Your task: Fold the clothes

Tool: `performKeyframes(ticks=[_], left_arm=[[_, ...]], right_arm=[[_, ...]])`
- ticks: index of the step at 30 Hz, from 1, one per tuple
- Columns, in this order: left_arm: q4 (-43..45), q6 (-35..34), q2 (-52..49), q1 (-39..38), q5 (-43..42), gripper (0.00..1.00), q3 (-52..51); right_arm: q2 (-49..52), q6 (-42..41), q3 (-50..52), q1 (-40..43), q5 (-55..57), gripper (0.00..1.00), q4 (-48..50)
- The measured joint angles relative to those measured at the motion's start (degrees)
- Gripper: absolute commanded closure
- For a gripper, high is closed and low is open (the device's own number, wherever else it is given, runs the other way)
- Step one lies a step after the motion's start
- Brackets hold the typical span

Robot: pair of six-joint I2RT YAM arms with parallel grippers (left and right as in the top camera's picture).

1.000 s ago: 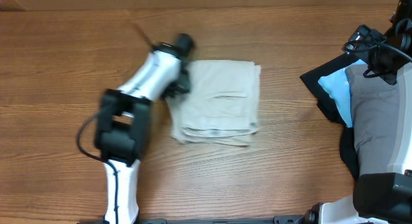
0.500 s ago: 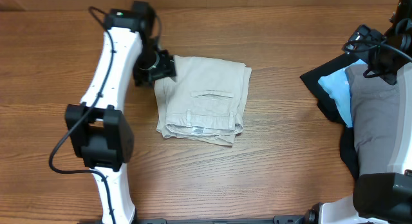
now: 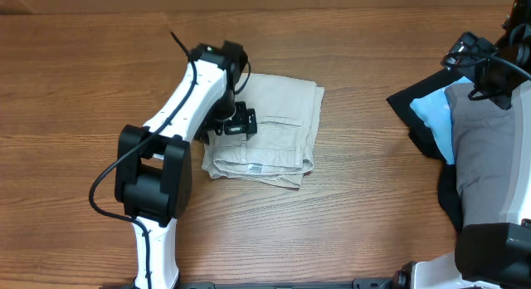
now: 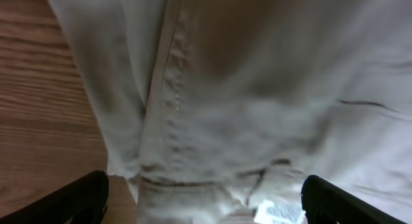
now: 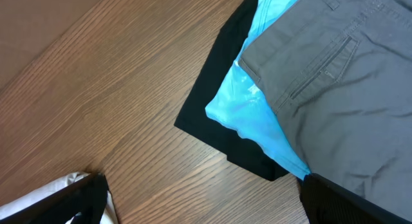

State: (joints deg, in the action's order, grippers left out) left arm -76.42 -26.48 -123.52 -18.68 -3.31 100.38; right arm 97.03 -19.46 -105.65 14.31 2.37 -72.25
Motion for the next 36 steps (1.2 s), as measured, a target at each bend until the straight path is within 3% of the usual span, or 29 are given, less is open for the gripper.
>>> performKeyframes(ticks=[7,19,29,36], left_arm=[[7.0,-0.9,0.0,-0.1,0.1,0.01,-8.1],[10.2,1.7,2.1,-0.1,0.6,0.00,-11.6],[-0.8,4.5,1.2,-0.1,7.3,0.00,-7.7],[-3.4,6.2,1.2,-0.1,9.9,0.00,-2.4]], right_arm=[[0.0,0.0,0.0,0.0,0.0,0.00,0.0],[0.0,0.0,0.0,0.0,0.0,0.00,0.0],[0.0,0.0,0.0,0.0,0.0,0.00,0.0],[0.0,0.0,0.0,0.0,0.0,0.00,0.0]])
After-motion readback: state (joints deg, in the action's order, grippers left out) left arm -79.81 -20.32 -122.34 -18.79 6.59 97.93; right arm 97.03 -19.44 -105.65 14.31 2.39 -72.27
